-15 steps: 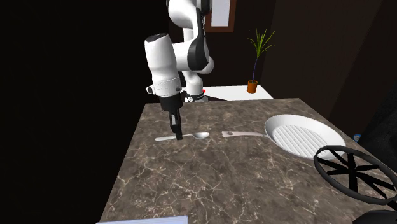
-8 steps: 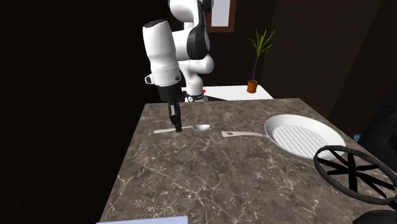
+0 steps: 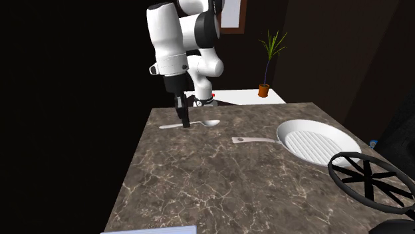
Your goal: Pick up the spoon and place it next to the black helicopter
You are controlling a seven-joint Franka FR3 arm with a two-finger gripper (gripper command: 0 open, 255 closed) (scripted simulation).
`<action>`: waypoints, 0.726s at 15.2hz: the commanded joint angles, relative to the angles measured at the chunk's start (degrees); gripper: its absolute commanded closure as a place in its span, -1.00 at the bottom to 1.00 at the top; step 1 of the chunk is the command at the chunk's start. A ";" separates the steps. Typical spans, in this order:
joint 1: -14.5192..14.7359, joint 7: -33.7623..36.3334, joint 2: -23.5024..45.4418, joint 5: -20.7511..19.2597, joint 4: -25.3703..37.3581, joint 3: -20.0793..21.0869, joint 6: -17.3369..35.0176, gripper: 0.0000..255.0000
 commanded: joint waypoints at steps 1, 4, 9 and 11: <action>-0.08 0.13 -0.47 0.00 1.11 -0.10 -1.59 1.00; -0.16 0.38 -1.12 0.01 2.76 -0.23 -3.85 1.00; -0.30 0.85 -1.95 -0.05 5.77 -0.43 -7.61 1.00; -0.35 1.06 -2.19 -0.10 7.06 -0.51 -9.12 1.00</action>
